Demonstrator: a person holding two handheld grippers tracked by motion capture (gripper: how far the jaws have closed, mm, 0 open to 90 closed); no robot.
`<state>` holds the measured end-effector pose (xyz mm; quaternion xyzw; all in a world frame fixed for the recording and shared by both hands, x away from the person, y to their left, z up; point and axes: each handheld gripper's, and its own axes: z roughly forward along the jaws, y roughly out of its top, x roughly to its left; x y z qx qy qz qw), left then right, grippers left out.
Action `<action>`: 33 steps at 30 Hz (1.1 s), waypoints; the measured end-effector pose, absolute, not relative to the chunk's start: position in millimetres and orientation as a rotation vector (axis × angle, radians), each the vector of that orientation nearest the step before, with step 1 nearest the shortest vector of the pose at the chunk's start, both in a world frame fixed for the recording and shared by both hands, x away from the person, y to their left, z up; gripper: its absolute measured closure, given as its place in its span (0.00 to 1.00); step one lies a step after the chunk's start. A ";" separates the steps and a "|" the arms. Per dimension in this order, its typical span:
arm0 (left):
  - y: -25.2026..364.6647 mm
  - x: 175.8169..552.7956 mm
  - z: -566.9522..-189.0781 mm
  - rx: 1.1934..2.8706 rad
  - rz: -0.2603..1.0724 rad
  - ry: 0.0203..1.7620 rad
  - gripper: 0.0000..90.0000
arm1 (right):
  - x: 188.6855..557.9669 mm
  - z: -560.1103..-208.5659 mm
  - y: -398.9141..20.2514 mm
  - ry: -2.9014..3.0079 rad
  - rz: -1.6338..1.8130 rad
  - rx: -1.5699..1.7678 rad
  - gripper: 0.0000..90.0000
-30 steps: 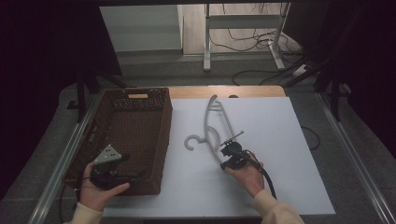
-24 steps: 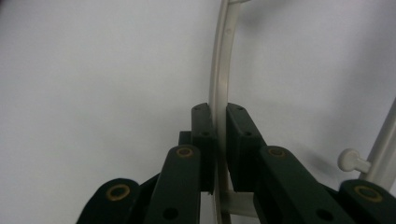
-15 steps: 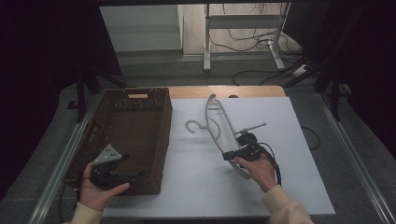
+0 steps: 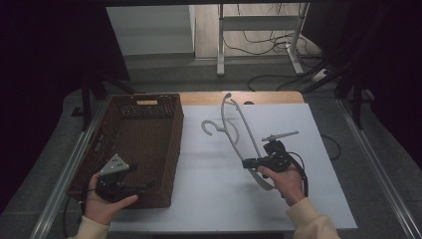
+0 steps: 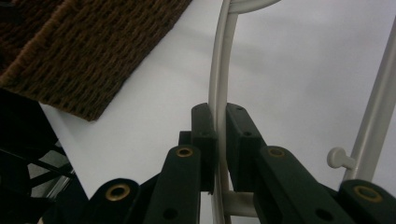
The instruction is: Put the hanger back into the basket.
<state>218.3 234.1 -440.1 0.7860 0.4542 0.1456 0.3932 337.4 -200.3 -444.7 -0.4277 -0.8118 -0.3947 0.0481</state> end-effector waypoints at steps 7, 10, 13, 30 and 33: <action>231.1 218.1 -438.5 1.974 0.349 1.167 0.21 | 327.0 -439.2 -205.2 -2.478 -1.248 -1.266 0.92; 231.6 217.9 -437.2 1.941 0.322 1.172 0.22 | 322.0 -436.7 -206.6 -2.466 -1.274 -1.258 0.92; 231.0 218.0 -436.1 1.914 0.295 1.169 0.22 | 319.5 -436.3 -206.6 -2.458 -1.288 -1.248 0.92; 212.4 226.0 -427.7 1.814 0.188 1.129 0.24 | 311.0 -433.2 -203.8 -2.397 -1.356 -1.221 0.92; 206.7 229.7 -427.1 1.812 0.168 1.128 0.24 | 310.0 -433.0 -203.8 -2.397 -1.361 -1.220 0.92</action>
